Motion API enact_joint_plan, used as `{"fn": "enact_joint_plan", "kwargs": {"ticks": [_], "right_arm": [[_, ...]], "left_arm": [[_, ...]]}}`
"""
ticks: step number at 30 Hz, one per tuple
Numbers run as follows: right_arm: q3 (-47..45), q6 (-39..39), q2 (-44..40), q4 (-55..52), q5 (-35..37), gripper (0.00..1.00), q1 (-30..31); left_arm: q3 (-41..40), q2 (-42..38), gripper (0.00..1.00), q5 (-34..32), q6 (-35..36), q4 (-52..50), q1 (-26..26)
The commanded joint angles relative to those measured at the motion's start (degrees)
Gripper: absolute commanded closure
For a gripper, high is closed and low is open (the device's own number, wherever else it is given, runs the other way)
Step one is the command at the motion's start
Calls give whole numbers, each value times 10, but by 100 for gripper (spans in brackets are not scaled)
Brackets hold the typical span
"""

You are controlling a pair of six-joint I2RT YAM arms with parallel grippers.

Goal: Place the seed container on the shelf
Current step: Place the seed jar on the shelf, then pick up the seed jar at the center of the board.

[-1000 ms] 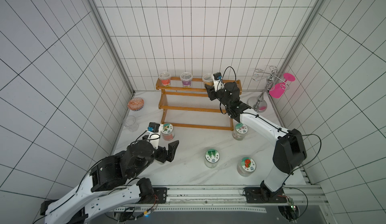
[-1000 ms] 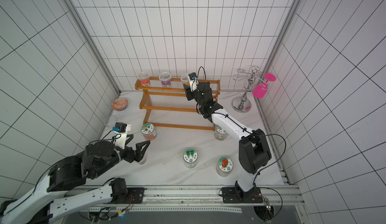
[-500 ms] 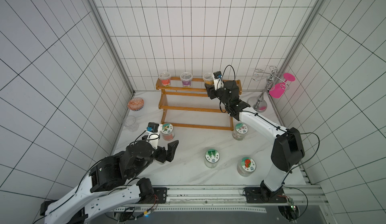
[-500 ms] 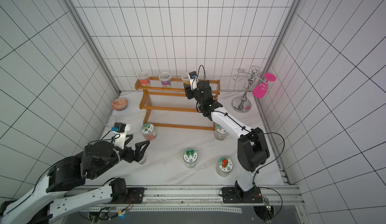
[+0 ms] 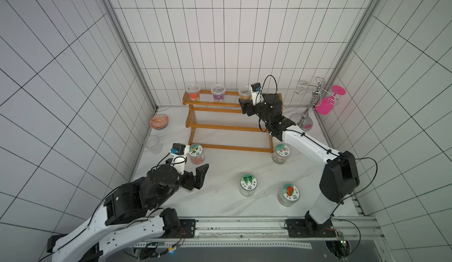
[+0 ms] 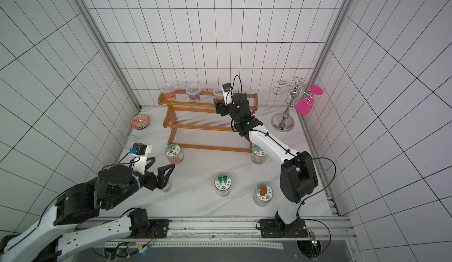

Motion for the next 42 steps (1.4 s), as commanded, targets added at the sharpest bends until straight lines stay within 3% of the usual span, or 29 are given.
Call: {"fn": "enact_joint_plan", "kwargs": {"ticks": [1, 14, 22, 25, 30, 33, 38, 42], "right_arm": [[-24, 7, -53, -9, -16, 15, -5], [-126, 62, -214, -143, -58, 10, -5], [-225, 120, -311, -189, -100, 2, -4], [-249, 127, -331, -217, -122, 1, -4], [-288, 140, -354, -243, -146, 1, -3], [-307, 135, -360, -239, -162, 1, -3], [-322, 116, -360, -247, -184, 1, -2], [-331, 107, -362, -249, -186, 1, -2]], "left_arm": [[-8, -3, 1, -5, -6, 7, 3], [-15, 26, 1, -29, -41, 2, 3], [-22, 65, 1, -74, -131, -44, 7], [-37, 83, 1, -61, -178, -71, 29], [-85, 99, 1, 20, -234, -79, 104], [-90, 105, 1, 23, -271, -88, 112], [-140, 125, 1, 70, -346, -99, 179], [-159, 145, 1, 64, -399, -104, 197]]}}
